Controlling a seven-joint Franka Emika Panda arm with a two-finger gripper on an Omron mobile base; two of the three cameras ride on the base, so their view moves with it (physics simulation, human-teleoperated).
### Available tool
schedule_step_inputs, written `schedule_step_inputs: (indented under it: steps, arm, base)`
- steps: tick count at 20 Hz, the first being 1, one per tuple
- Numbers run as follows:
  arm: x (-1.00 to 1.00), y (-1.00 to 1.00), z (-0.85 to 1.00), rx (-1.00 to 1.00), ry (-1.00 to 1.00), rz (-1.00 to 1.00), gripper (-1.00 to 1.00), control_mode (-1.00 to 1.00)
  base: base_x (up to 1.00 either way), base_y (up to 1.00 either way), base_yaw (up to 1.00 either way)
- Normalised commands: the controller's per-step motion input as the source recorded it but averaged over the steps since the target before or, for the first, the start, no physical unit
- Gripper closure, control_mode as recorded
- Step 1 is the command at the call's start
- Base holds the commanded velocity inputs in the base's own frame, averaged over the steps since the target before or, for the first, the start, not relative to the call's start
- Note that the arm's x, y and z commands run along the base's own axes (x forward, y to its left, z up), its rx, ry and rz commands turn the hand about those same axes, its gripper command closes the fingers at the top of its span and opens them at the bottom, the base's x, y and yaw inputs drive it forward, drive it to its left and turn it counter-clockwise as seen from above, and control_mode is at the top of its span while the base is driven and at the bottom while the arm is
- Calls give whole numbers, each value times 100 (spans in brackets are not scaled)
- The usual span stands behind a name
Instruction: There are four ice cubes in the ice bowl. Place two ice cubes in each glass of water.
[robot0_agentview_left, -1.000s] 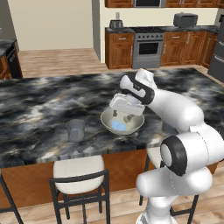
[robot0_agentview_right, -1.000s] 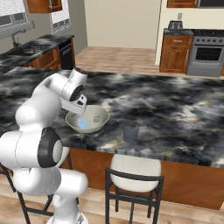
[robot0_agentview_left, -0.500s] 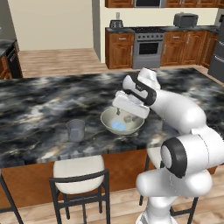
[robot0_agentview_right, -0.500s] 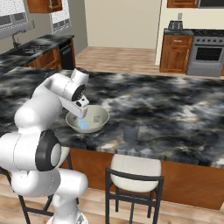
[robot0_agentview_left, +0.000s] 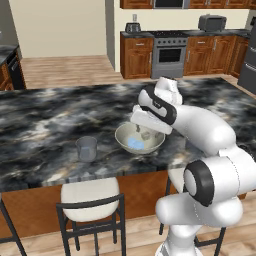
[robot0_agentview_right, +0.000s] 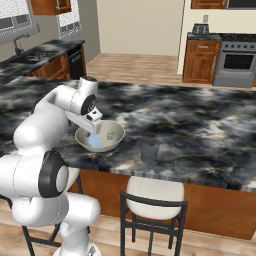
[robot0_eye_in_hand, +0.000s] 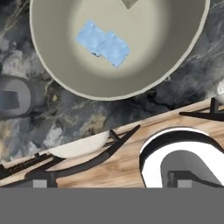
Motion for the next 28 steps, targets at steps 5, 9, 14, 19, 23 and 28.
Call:
schedule_step_inputs:
  steps: [5,9,14,19,23,28]
  arm:
    - [0,-18,-7,-10,0,1,-100,-100]
    - [0,-16,-9,-10,0,-8,-100,-100]
    - [6,-14,-10,-5,0,-18,-100,-100]
    - [12,-16,-13,-1,-1,-18,-100,-100]
    - [22,-8,-6,0,-2,-11,-100,-100]
    - [32,0,0,0,0,-2,-100,-100]
  base:
    - [0,0,0]
    - [0,0,0]
    - [0,0,0]
    - [0,0,0]
    - [0,0,0]
    - [0,0,0]
